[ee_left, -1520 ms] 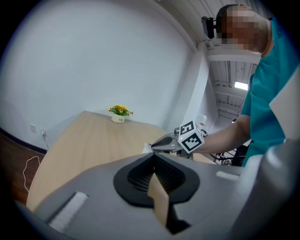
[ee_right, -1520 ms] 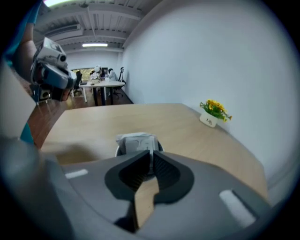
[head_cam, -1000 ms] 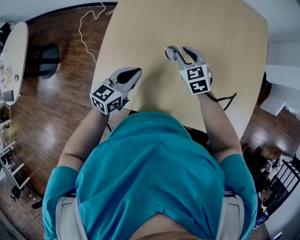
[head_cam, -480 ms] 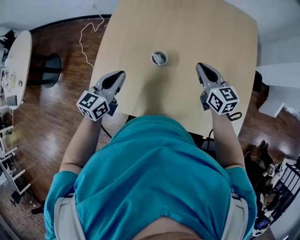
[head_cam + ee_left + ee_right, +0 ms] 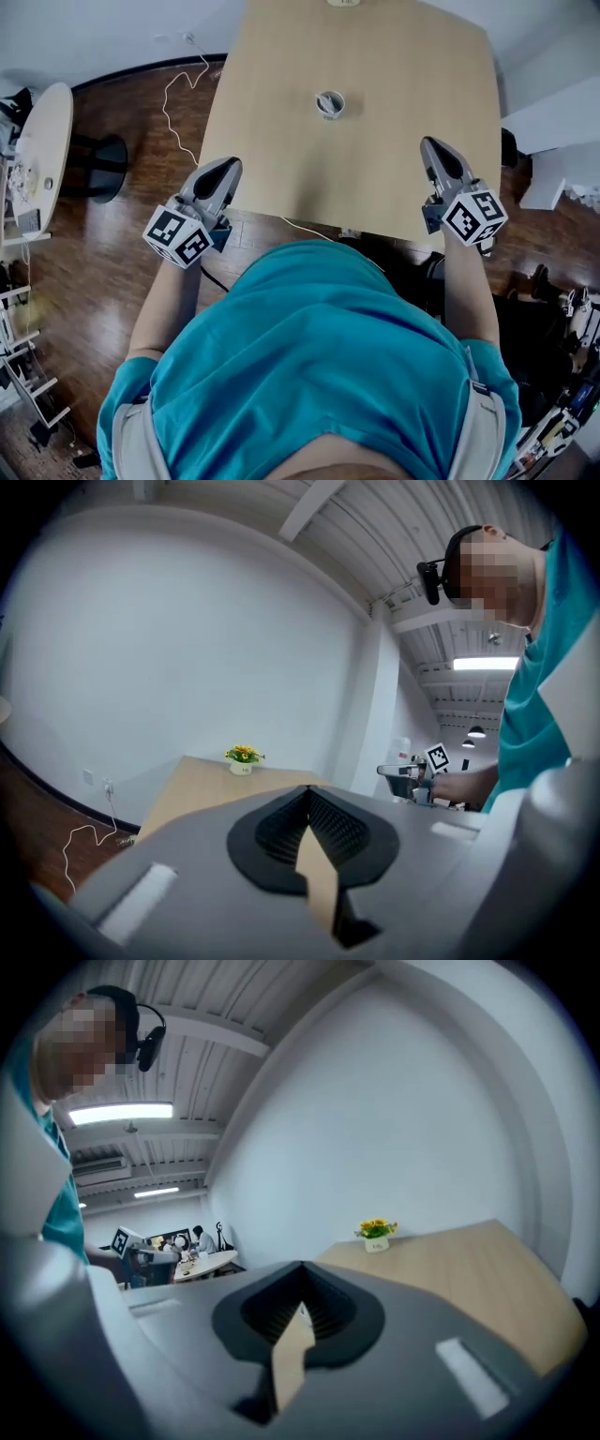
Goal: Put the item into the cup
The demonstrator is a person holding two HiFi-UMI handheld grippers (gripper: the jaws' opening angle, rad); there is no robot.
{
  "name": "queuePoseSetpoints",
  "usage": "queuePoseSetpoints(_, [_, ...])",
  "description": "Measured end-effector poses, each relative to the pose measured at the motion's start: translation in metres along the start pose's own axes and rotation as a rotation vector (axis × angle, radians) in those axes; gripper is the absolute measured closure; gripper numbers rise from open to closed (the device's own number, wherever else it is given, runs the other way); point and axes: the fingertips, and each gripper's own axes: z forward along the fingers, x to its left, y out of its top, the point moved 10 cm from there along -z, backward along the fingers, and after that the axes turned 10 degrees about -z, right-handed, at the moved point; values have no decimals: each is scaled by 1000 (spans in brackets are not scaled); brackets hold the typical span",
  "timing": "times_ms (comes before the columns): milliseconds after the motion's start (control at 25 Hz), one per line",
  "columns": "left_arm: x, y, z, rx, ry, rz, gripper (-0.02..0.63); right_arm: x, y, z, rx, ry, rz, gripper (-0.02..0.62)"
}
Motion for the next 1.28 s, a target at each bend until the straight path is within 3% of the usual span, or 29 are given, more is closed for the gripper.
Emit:
queuePoseSetpoints(200, [1,-11,-76,21,-106,60,601,94,10,-40,-51,-101,17,595])
queuePoseSetpoints(400, [-15,-16,-115,39,-165,-1,601,156,24,-89,-51,-158,10,595])
queuePoseSetpoints(640, [-80,-31,-128,7,-168,19,601,167,11,-167,-71,-161,23,595])
queuePoseSetpoints(800, [-131,-58,-131,-44,-112,-2,601,161,-9,-212,-61,-96,28,595])
queuePoseSetpoints(1040, [-198,-102,-140,-9,-128,18,601,172,-39,-261,-24,-41,39,595])
queuePoseSetpoints(1160, [-208,-99,-152,-21,-142,61,601,184,-42,-271,-40,-42,39,595])
queuePoseSetpoints(1280, [-197,-93,-164,-43,-132,39,601,194,-38,-271,-57,-63,17,595])
